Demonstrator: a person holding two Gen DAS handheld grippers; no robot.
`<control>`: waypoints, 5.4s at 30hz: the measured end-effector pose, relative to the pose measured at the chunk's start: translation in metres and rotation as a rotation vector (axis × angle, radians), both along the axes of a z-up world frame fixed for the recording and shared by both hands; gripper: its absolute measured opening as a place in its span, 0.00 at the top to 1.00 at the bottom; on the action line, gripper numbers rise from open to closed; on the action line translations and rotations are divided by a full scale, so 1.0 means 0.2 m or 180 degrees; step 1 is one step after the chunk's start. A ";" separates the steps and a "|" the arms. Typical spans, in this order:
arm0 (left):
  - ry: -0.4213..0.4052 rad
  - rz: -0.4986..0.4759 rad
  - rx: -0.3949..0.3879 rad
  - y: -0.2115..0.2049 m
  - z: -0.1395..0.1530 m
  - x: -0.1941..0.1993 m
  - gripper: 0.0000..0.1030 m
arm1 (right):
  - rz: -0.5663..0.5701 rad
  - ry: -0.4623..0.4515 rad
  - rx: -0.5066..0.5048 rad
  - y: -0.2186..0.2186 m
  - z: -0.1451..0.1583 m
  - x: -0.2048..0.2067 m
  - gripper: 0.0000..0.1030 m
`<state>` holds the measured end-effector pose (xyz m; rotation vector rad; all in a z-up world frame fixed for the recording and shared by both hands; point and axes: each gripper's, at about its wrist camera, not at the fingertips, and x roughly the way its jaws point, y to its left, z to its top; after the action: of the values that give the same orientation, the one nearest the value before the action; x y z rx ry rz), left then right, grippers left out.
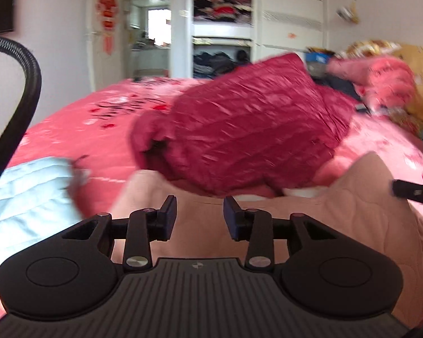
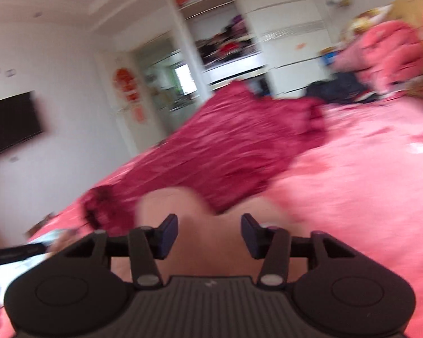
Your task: Fold large clothes
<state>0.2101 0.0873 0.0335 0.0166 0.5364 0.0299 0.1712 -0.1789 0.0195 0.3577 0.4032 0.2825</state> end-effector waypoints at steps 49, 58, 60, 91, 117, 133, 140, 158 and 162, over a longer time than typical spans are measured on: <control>0.0919 0.0512 -0.1802 0.76 -0.19 -0.23 0.01 | -0.0363 0.1158 0.1883 -0.67 -0.47 -0.09 0.00; 0.1057 0.0419 -0.2237 0.79 -0.31 -0.12 0.00 | 0.0216 0.1101 0.1838 -0.58 -0.46 0.03 0.00; 0.1068 0.0378 -0.2249 0.77 -0.32 -0.10 0.00 | 0.0336 0.1095 0.1835 -0.55 -0.46 0.07 0.00; 0.0922 0.0208 -0.1627 0.48 -0.37 0.02 0.02 | 0.0050 0.1111 0.1245 -0.39 -0.43 0.13 0.27; 0.0238 -0.0592 0.0255 0.15 0.21 -0.09 0.01 | -0.0308 0.0984 0.0772 -0.36 -0.37 0.05 0.33; 0.0823 -0.2305 0.0834 -0.38 -0.03 0.52 0.00 | -0.0428 0.1072 0.1145 -0.51 -0.37 0.03 0.16; 0.1181 -0.2334 0.0558 -0.34 -0.11 0.63 0.00 | -0.0423 0.1097 0.1217 -0.52 -0.36 0.06 0.13; 0.0966 -0.2375 0.0287 -0.17 -0.01 0.48 0.45 | -0.0376 0.0506 0.0974 -0.44 -0.22 0.03 0.07; 0.0832 -0.2018 0.0508 -0.04 0.05 0.48 0.34 | -0.0353 0.0546 0.0859 -0.42 -0.22 0.05 0.07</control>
<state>0.3056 0.0789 0.0444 0.3492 0.7692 -0.5550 0.1808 -0.2620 -0.0247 0.6698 0.5133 0.1984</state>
